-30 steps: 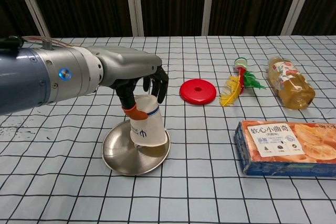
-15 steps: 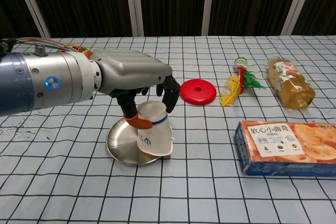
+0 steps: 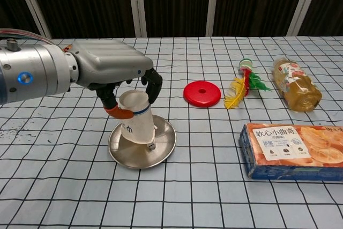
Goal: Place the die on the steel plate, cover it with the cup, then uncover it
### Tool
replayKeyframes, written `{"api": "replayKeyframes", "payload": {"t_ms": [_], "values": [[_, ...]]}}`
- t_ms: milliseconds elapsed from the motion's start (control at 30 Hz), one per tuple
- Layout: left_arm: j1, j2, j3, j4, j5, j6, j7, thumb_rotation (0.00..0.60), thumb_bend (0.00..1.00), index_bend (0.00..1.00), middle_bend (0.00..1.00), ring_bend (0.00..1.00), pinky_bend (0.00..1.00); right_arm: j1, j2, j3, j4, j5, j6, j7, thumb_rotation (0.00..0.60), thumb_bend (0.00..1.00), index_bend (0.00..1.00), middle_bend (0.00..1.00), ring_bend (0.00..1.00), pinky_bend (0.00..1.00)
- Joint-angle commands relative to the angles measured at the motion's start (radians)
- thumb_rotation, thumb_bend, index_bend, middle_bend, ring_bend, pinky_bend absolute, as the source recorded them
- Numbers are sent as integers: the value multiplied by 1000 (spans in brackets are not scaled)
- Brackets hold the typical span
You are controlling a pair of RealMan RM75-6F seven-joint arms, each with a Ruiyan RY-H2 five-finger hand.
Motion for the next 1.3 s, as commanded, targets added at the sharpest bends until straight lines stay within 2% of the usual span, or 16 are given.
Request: {"api": "replayKeyframes", "payload": {"t_ms": [33,500,800,967,1067,1300], "values": [[11,-28,2,35,34,2,-29,600,483,493,362,260,355,-1,1,0,1,3,-2,0,600,56,172,141,131,0],[34,-51,6,85,119,-2,-88,600,456,466,322,228,355,-4,6,-5,7,5,-7,15,600,57,172,141,131,0],[38,-25,8,75,112,-44,-120,600,360,338,246,162,351,-5,9,-5,7,8,-10,19,600,56,172,141,131,0],[37,-12,9,66,105,-59,-118,600,245,127,54,46,311,-5,11,-8,7,-1,-9,26,600,56,172,141,131,0],[37,-6,8,60,100,-64,-114,600,226,36,2,3,277,-5,12,-10,7,-3,-11,31,600,56,172,141,131,0],[54,8,4,20,77,-34,-101,600,197,21,0,0,238,-6,18,-13,7,1,-18,41,600,56,173,141,131,0]]}}
